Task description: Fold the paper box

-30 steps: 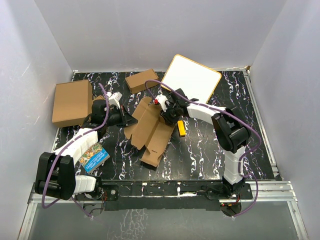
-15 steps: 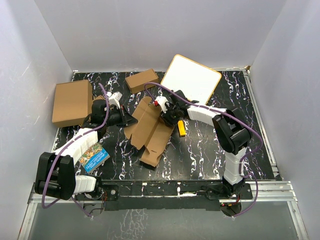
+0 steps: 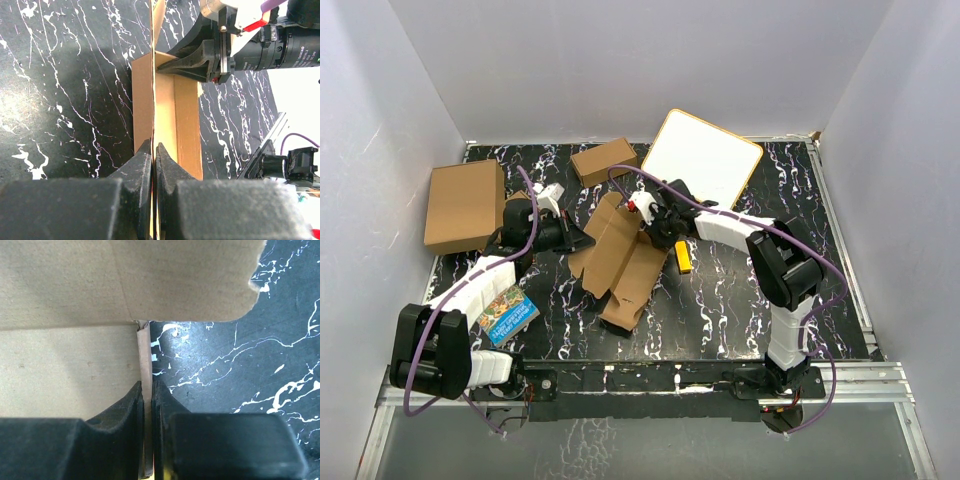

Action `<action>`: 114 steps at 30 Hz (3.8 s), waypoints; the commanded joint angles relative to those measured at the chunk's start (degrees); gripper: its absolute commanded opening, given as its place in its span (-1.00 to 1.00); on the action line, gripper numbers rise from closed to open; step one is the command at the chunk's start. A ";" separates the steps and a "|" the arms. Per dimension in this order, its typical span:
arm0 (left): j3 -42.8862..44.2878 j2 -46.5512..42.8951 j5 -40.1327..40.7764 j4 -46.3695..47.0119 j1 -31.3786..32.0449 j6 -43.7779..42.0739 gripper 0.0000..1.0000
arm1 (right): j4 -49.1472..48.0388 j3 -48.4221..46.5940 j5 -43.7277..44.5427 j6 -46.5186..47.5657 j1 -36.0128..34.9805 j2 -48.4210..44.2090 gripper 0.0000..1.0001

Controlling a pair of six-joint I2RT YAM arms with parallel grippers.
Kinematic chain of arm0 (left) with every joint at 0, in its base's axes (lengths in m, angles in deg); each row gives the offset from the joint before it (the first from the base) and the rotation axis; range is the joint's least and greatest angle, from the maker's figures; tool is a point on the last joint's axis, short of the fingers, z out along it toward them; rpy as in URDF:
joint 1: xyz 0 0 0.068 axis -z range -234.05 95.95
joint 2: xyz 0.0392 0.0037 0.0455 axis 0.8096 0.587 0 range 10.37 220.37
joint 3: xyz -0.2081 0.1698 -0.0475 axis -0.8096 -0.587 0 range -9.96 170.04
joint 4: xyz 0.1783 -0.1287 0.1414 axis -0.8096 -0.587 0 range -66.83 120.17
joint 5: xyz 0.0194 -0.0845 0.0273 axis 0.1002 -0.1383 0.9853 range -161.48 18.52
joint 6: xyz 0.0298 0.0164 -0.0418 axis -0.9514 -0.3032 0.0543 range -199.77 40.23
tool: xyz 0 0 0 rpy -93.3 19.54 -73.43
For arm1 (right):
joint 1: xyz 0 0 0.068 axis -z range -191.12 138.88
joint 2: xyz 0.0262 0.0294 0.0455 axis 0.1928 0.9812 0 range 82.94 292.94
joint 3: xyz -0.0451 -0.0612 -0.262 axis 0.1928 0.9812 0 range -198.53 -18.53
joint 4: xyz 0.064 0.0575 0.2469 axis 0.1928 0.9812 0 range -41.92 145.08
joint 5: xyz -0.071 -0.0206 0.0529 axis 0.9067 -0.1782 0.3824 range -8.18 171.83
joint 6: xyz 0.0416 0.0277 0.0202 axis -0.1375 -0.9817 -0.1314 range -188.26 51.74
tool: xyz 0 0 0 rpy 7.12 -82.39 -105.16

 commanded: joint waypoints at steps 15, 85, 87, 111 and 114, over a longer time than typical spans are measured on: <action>9.96 -0.45 1.99 -12.17 -0.28 -4.91 -1.00 | 9.90 -7.26 -25.36 4.74 8.15 -8.66 0.39; 11.36 4.31 -1.62 -8.79 0.70 -10.50 -1.00 | 0.91 -4.82 -5.09 -1.37 3.67 -3.15 0.42; 11.40 4.31 -1.51 -8.83 0.76 -10.34 -1.00 | -0.01 -4.72 -1.62 -1.07 2.36 -2.08 0.41; 11.32 4.31 -1.45 -8.98 1.02 -12.51 -1.00 | 0.49 -5.46 -0.24 -2.84 -0.15 -0.41 -0.24; 13.22 4.31 -0.49 -12.15 1.02 -16.88 -1.00 | 2.85 -5.45 -8.06 -1.65 2.36 -4.46 0.26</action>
